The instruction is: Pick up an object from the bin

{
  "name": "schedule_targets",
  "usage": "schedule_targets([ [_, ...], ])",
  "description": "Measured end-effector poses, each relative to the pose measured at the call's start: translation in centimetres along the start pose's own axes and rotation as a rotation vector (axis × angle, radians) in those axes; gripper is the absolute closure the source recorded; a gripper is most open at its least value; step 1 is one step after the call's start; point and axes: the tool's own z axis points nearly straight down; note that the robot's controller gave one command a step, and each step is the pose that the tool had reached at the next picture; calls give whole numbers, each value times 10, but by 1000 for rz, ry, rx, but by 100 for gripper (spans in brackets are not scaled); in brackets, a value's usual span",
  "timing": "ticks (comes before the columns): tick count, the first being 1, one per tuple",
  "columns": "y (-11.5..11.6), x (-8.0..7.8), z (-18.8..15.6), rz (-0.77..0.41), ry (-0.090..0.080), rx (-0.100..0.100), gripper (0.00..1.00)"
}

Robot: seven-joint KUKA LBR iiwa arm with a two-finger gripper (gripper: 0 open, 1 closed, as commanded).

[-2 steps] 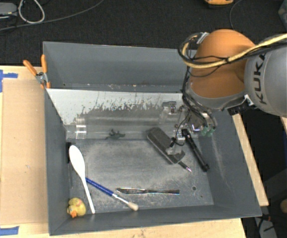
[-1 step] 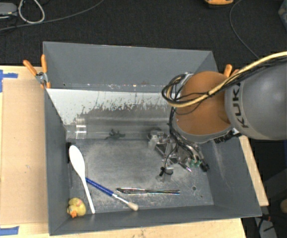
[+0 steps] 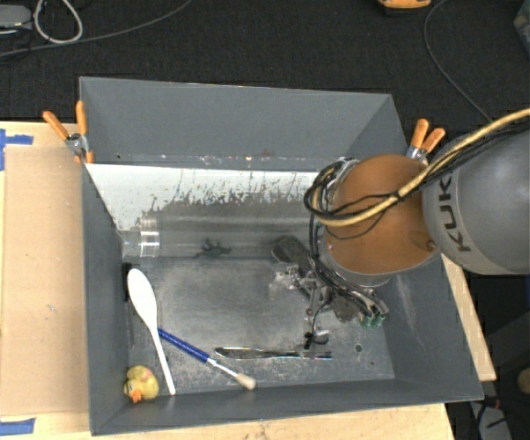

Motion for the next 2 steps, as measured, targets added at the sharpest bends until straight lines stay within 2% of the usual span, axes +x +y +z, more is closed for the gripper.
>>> schedule_targets([
  [1,-10,32,24,133,10,-2,0],
  [2,-26,18,83,11,0,-2,0],
])
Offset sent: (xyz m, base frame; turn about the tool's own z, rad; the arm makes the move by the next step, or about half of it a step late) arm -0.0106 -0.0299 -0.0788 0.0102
